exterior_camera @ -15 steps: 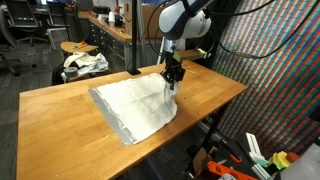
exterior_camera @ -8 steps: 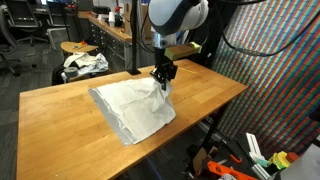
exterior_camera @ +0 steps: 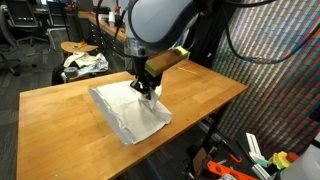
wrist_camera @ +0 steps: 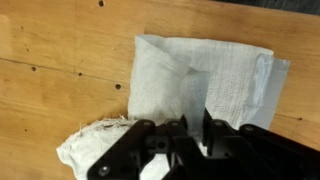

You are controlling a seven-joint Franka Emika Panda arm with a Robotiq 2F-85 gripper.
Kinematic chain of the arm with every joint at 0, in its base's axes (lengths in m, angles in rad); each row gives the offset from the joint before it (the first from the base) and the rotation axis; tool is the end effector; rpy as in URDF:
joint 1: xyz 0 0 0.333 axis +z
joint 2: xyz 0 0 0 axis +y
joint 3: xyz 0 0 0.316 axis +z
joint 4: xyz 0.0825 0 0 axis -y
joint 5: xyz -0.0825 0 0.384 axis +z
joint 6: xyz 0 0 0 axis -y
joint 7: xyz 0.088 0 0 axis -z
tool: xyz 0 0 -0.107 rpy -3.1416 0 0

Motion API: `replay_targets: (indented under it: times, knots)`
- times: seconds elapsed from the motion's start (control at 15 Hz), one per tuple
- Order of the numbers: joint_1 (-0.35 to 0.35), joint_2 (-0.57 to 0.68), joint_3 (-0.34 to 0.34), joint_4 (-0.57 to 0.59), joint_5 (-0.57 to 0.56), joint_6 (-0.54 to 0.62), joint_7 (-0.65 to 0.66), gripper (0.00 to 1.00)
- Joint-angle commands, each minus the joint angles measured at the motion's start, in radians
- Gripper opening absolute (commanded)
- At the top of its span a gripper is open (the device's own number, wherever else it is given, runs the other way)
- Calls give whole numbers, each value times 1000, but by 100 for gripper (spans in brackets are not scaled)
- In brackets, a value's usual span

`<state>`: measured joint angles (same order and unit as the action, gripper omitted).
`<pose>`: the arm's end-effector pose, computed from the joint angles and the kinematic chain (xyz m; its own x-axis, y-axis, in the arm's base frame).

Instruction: Fold the cloth in half

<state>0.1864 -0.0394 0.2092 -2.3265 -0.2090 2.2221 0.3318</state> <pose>0.4594 0.1848 0.3498 0.9810 0.1929 -0.0190 0.1931 -0.9644 0.1804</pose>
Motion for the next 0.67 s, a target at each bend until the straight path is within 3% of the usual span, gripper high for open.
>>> replay_targets:
  times: [0.0,0.4,0.6]
  knots:
    - [36,44,47,7,-137,72,189,4]
    - [123,233,54,92,-406,-21,443,5]
    - [163,326,42,139,-435,-74,463,5]
